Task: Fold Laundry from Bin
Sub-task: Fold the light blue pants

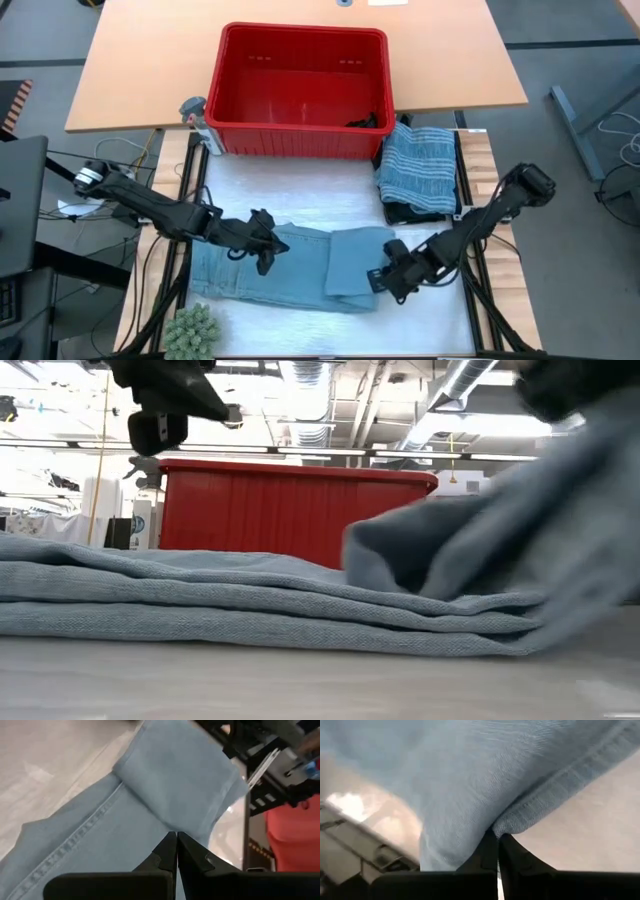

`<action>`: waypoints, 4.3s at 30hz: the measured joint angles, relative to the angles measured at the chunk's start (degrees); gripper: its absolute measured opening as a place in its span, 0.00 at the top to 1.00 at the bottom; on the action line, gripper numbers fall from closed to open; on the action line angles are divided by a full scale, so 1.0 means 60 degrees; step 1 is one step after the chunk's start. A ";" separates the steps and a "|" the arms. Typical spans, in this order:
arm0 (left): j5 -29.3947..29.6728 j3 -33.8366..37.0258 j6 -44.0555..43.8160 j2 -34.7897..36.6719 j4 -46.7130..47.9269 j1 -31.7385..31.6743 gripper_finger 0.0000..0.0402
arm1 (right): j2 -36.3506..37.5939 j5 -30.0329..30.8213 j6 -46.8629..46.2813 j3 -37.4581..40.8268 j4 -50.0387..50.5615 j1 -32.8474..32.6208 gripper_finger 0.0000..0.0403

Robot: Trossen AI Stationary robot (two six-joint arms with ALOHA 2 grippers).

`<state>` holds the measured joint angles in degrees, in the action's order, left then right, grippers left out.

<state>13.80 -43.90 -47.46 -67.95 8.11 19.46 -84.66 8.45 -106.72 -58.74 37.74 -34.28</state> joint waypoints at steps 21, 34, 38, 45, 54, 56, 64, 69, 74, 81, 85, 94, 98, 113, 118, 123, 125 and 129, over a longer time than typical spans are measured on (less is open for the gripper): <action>-0.0004 -0.0426 0.0114 0.0845 0.0461 0.0019 1.00 | -0.0159 0.0400 0.3297 -0.3005 0.1913 0.1368 0.95; 0.0728 -0.2191 0.0628 0.1704 0.3084 0.0019 1.00 | -0.1921 -0.1149 0.6558 -0.3005 -0.4245 0.2984 0.95; 0.0780 -0.2306 0.0627 0.1745 0.3351 0.0019 1.00 | -0.2724 -0.1783 0.7197 -0.3730 -0.4689 0.3193 0.95; 0.0792 -0.2310 0.0527 0.1760 0.3598 0.0019 1.00 | -0.4686 -0.3271 0.8518 -0.6350 -0.4424 0.3373 0.95; 0.0813 -0.2313 0.0372 0.1760 0.3934 0.0019 1.00 | -0.7487 -0.4351 0.9280 -0.9293 -0.3232 0.3547 0.92; 0.0816 -0.2313 0.0371 0.1760 0.4011 0.0019 1.00 | -0.8006 -0.4496 0.9308 -0.9706 -0.3178 0.3596 0.93; 0.0813 -0.2313 0.0295 0.1757 0.4319 0.0020 1.00 | -0.8759 -0.4884 0.9583 -1.0929 -0.3180 0.3886 0.94; 0.0813 -0.2313 0.0299 0.1757 0.4333 0.0019 1.00 | -0.8754 -0.4690 0.9869 -1.1132 -0.3166 0.4078 0.94; 0.0818 -0.2313 0.0299 0.1757 0.4350 0.0020 1.00 | -0.8754 -0.4251 1.0376 -1.1132 -0.2817 0.4123 0.92; 0.1019 -0.2313 0.0299 0.1757 0.4568 0.0019 1.00 | -0.8754 -0.3398 1.1041 -1.1129 -0.2903 0.4098 0.83; 0.1039 -0.2313 0.0299 0.1757 0.4567 0.0019 1.00 | -0.8754 -0.3578 1.1692 -1.1129 -0.2968 0.4082 0.79; 0.1031 -0.2317 0.0296 0.1757 0.4920 0.0019 1.00 | -0.8754 -0.3703 1.1865 -1.1129 -0.2937 0.4051 0.62; 0.1009 -0.2320 -0.0145 0.1757 0.5747 0.0022 1.00 | -0.8575 -0.4897 1.1898 -1.1112 -0.2361 0.4047 0.59; 0.0954 -0.1694 -0.3230 -0.0275 0.6201 0.1314 1.00 | -0.6322 -0.0006 0.9619 -1.1143 0.6027 0.1912 0.60; 0.0578 -0.1698 -0.4013 -0.1826 0.5731 0.1375 1.00 | -0.6400 0.0972 0.6365 -1.1019 0.8718 0.1242 0.55; -0.0043 -0.1698 -0.3880 -0.2991 0.5601 0.1481 1.00 | -0.6258 0.0796 0.4471 -1.0202 0.8396 0.0695 0.49; -0.0444 -0.1698 -0.3906 -0.3391 0.5921 0.1542 1.00 | -0.6243 0.0651 0.3457 -0.9876 0.8736 0.0469 0.47; -0.0861 -0.1698 -0.3883 -0.3982 0.6383 0.1779 1.00 | -0.6079 0.0067 0.1837 -0.8823 0.8532 0.0124 0.46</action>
<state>8.63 -54.09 -70.76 -91.84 46.41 30.13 -121.14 8.85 -95.69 -111.68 88.93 -33.54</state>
